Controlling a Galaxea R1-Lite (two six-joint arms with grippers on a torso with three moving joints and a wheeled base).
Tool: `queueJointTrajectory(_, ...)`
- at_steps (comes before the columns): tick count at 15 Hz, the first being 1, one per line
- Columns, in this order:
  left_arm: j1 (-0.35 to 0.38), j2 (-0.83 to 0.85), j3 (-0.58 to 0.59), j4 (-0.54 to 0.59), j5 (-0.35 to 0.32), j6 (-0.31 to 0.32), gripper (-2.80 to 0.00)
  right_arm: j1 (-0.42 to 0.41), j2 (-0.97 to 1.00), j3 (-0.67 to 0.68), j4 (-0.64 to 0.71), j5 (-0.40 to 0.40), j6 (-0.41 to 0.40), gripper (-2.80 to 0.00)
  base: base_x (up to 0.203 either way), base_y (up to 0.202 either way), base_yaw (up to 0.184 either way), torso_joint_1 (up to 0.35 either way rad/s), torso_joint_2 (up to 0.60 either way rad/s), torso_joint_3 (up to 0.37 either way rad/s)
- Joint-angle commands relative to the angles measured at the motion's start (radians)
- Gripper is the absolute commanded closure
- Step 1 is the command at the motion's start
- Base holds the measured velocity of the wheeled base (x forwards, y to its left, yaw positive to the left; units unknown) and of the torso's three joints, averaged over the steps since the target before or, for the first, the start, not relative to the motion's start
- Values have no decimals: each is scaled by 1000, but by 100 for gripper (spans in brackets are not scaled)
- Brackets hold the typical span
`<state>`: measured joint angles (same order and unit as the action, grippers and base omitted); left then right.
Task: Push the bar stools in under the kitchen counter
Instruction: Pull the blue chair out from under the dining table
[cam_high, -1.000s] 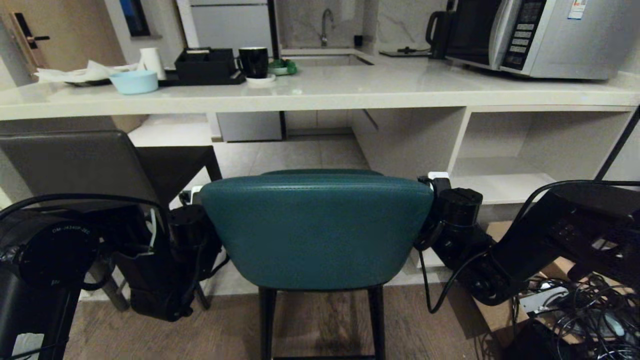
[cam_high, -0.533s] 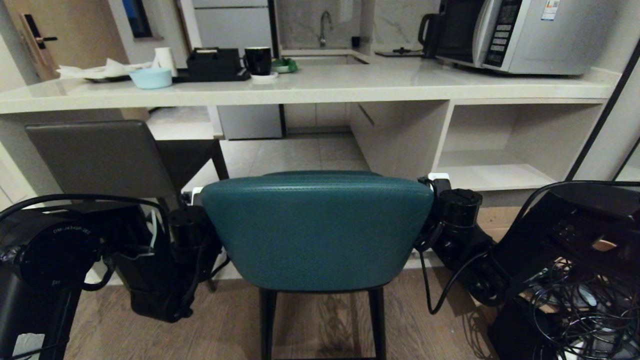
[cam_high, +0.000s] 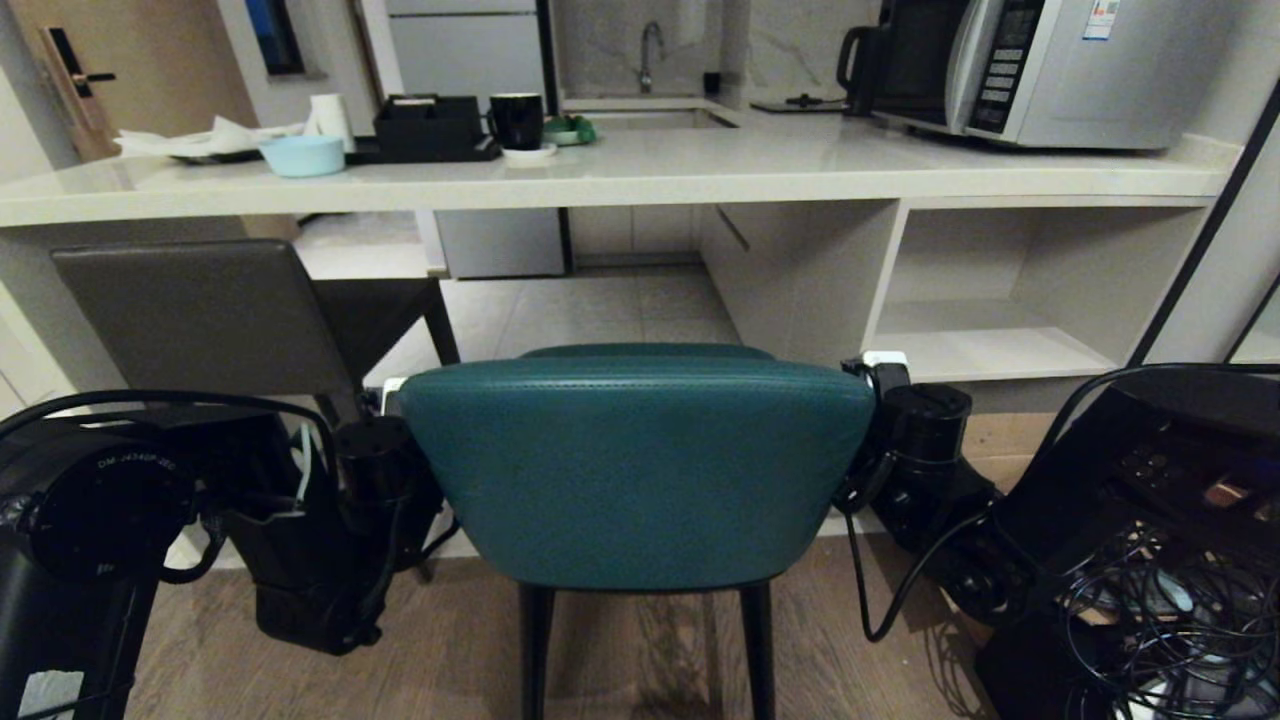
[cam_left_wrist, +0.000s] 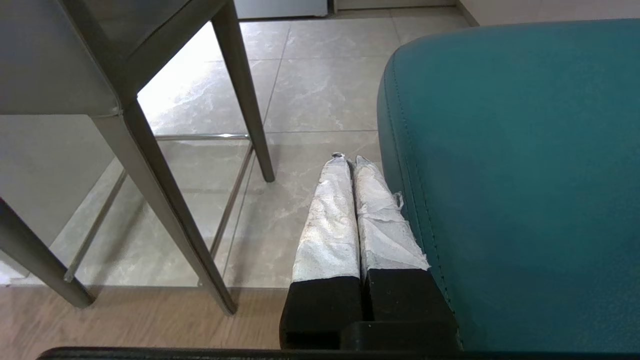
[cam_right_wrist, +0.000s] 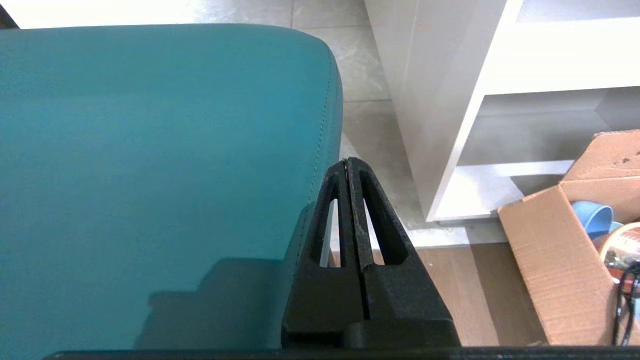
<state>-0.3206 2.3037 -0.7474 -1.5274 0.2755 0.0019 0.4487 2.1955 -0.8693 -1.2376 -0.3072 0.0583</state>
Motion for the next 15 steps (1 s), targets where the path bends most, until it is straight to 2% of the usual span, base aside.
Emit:
queueJointTrajectory(1,-29,-16,12,-3,1,1,0,-1,1,-28,19,-3,-1,0,0,0,0,0,0,0)
queueJointTrajectory(4,-72,-23,35,-3,-1,5,0,-1,19,-101,101,-7,-1,0,0,0,0,0,0,0)
queueJointTrajectory(11,-80,-119,82,-3,-9,7,0,-2,99,-297,252,-8,-2,0,0,0,0,0,0,0)
queueJointTrajectory(15,-71,-161,91,-3,-9,9,0,-29,127,-306,255,-12,-6,0,0,0,0,0,0,0)
